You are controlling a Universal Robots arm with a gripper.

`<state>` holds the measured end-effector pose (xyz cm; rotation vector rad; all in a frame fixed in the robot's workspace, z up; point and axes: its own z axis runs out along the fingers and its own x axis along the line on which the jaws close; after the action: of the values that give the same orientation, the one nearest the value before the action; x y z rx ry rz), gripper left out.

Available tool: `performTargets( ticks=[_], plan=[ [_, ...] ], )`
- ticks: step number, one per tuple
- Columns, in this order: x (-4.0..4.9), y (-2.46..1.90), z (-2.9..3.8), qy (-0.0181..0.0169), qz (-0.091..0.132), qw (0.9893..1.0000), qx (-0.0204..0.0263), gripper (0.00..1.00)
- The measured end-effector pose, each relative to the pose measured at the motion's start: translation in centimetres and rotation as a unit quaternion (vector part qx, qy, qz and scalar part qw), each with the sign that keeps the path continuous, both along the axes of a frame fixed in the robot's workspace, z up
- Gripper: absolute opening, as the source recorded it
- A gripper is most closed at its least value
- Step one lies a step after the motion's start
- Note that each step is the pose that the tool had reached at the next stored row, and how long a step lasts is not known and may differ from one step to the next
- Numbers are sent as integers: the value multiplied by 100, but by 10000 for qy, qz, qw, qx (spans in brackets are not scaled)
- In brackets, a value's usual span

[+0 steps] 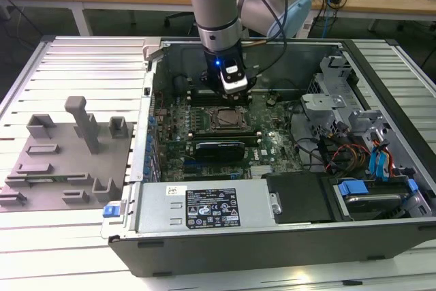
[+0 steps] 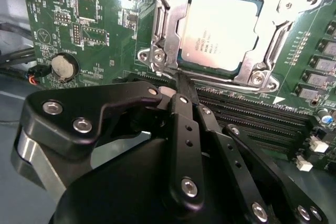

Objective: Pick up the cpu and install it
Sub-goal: 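Install the first cpu locking lever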

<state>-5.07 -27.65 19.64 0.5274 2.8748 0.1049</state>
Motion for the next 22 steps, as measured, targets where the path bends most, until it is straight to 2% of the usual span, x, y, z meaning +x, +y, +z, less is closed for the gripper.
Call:
performTargets(
  ticks=[1,2,6,9,11,13,15,18,19,22],
  plan=[
    [0,0,0,0,0,10000,35,11],
    [-1,0,1,1,0,10000,47,11],
    [3,5,24,-7,0,10000,60,11],
    [1,1,109,-2,-1,10000,46,11],
    [0,1,200,-1,-6,10000,27,11],
    [1,2,239,-2,-7,10000,-53,11],
    [1,1,260,-1,-8,9998,-187,11],
    [1,1,272,-1,-15,9990,-448,11],
    [1,1,271,-2,-16,9989,-475,11],
    [1,1,272,-1,-16,9988,-483,11]
  ],
)
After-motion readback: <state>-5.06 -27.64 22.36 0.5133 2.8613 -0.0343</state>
